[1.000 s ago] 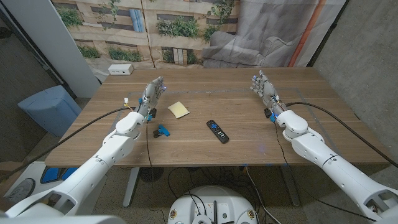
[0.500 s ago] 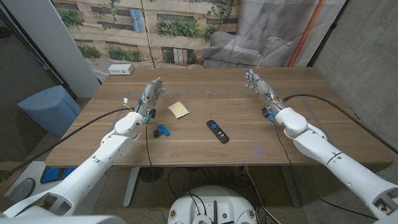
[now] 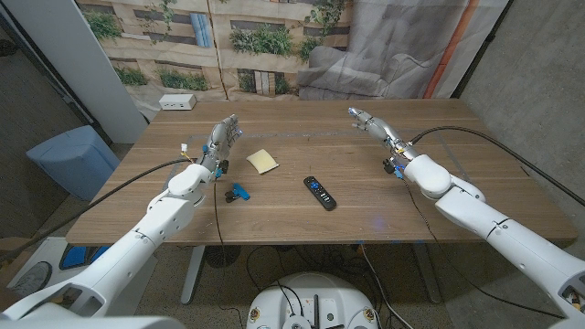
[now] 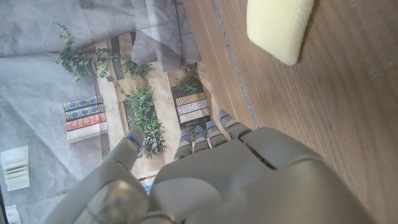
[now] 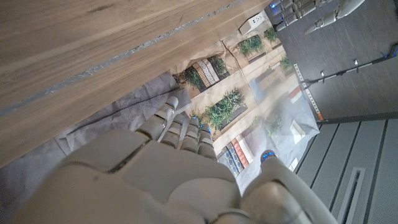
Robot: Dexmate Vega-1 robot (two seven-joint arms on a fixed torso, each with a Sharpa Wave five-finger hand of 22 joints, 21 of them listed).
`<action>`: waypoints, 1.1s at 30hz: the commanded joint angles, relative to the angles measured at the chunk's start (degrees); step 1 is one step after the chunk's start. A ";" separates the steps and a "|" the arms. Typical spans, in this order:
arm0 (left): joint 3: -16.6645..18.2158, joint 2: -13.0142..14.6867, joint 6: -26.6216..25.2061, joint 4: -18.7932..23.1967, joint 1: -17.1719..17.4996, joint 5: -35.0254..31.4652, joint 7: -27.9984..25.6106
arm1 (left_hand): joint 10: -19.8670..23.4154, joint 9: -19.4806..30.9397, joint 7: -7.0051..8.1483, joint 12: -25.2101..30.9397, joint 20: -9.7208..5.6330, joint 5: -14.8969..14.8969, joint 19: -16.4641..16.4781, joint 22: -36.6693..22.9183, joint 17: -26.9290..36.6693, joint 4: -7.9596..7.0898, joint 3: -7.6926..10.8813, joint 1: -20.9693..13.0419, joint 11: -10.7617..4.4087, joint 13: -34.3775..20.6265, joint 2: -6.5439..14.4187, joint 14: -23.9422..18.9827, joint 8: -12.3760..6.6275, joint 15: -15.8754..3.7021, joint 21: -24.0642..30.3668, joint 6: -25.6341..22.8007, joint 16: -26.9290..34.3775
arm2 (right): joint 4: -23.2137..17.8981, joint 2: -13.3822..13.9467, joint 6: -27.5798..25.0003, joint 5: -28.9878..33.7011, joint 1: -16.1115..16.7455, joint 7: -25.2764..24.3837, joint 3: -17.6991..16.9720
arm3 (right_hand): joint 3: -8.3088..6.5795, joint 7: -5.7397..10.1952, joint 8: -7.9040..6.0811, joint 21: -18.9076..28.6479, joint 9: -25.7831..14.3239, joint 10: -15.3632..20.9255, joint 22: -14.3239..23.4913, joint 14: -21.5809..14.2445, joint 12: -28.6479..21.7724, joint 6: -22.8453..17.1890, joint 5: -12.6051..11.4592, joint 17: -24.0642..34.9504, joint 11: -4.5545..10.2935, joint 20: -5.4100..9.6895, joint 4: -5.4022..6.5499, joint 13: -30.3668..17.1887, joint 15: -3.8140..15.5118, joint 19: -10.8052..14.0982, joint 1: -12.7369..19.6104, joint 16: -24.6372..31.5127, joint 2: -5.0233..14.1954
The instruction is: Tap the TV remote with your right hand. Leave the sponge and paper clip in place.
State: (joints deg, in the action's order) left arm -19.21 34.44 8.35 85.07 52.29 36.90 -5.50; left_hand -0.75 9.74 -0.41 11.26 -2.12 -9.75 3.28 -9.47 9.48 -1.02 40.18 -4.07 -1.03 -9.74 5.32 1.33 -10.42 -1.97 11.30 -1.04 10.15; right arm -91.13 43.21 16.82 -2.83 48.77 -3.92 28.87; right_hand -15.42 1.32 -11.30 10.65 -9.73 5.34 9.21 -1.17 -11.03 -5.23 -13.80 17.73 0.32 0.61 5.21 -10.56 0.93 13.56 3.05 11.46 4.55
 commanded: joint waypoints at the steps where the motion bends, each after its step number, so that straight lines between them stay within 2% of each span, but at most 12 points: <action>1: -0.13 0.06 -0.57 -0.09 -0.42 -0.34 -0.35 | 0.13 0.22 0.06 -0.11 -3.55 -0.20 0.58 -0.27 0.13 0.23 0.45 0.34 -0.37 -0.28 3.77 -0.33 -0.05 -0.18 0.08 -0.43 0.06 | -5.28 4.17 -1.58 11.34 0.44 -0.62 0.86 | -0.55 0.47 -0.10 0.04 -0.25 0.25 0.29 -0.35 -0.02 -0.34 -0.39 -0.14 0.16 0.34 -0.20 -0.05 0.15 -0.01 0.26 0.15 0.65; 13: -0.49 -0.31 -0.58 -1.09 -0.96 -0.78 -0.49 | -0.06 0.22 0.30 -0.25 -3.45 -0.21 0.74 -0.27 0.13 0.29 0.62 0.42 -0.53 -0.28 3.86 -0.46 0.06 -0.47 0.04 -0.21 0.04 | -13.03 9.21 -7.37 24.47 2.24 -0.16 1.51 | -1.56 2.52 -0.05 0.15 -0.24 0.60 0.29 -0.83 -0.03 -1.10 -0.30 -0.82 0.51 0.66 -0.63 -0.03 0.51 0.47 0.98 0.21 1.73; 18: -0.62 -0.25 -0.14 -1.49 -1.02 -0.78 0.29 | -0.04 0.23 0.39 -0.26 -3.48 -0.21 0.75 -0.27 0.13 0.31 0.69 0.44 -0.67 -0.29 3.89 -0.50 0.09 -0.54 0.01 -0.13 0.03 | -15.41 10.33 -9.52 28.79 2.16 1.74 2.33 | -1.76 2.92 0.15 0.09 -0.24 0.72 0.29 -0.67 -0.02 -0.86 -0.20 -0.95 0.89 0.83 -0.62 -0.03 0.71 0.39 0.95 0.16 1.94; 21: -0.49 -0.36 0.48 -1.84 -1.03 -0.61 0.74 | 0.04 0.23 0.52 -0.24 -3.52 -0.21 0.71 -0.27 0.12 0.33 0.74 0.45 -0.69 -0.28 3.91 -0.55 0.11 -0.60 -0.03 -0.08 0.03 | -16.97 10.76 -11.42 32.47 2.15 2.42 2.98 | -1.85 3.27 0.17 -0.04 -0.25 0.47 0.31 -0.04 0.12 -1.03 -0.04 -1.00 1.25 0.00 -0.41 -0.02 0.81 0.03 0.66 0.01 2.18; 24: -0.41 -0.20 0.69 -1.96 -1.04 -0.54 1.11 | 0.17 0.23 0.42 -0.21 -3.61 -0.21 0.72 -0.26 0.11 0.38 0.81 0.44 -0.69 -0.28 3.94 -0.75 0.08 -0.65 -0.06 -0.14 0.08 | -17.95 10.80 -12.57 35.12 2.56 1.96 3.31 | -2.27 4.60 -0.21 0.10 -0.27 0.88 0.34 0.14 0.02 -2.36 0.10 -1.12 1.37 0.04 -0.14 -0.01 1.15 0.36 0.48 0.08 2.85; 28: -0.36 -0.15 0.89 -2.25 -1.04 -0.42 1.50 | 0.37 0.23 0.30 -0.15 -3.61 -0.20 0.68 -0.26 0.11 0.40 0.88 0.47 -0.60 -0.28 3.95 -0.91 0.10 -0.59 -0.11 -0.09 0.10 | -19.30 11.86 -13.18 38.48 2.22 3.88 4.07 | -2.76 5.12 -0.23 0.09 -0.26 0.90 0.34 0.18 0.05 -2.73 0.12 -1.36 1.41 0.28 -0.40 0.00 1.26 0.34 0.91 0.03 3.21; 33: -0.27 0.08 1.07 -2.83 -1.02 -0.14 2.25 | 0.58 0.23 0.28 -0.11 -3.58 -0.20 0.71 -0.25 0.13 0.36 0.95 0.54 -0.69 -0.28 4.02 -0.99 0.10 -0.59 -0.13 -0.08 0.11 | -21.40 12.48 -15.41 42.12 2.26 6.94 4.75 | -3.01 6.00 0.00 -0.12 -0.28 -0.33 0.36 0.92 0.52 -2.61 0.39 -1.48 1.28 -0.30 -0.38 -0.01 1.06 -0.29 0.83 -0.10 3.20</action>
State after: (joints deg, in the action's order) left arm -19.63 34.23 8.75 83.19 51.34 36.32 -4.57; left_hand -0.53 9.73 -0.41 10.98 -1.93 -9.75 3.47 -9.46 9.47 -0.54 40.66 -4.07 -1.25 -9.73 5.32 0.81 -10.42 -2.06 11.30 -1.03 10.15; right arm -107.97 53.77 5.70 30.18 50.93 -1.34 32.05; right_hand -18.03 6.78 -11.30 10.65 -9.73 5.88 9.49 -0.98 -10.80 -7.59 -13.53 16.22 1.74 0.91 4.67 -10.39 1.90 13.42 4.18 11.46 5.67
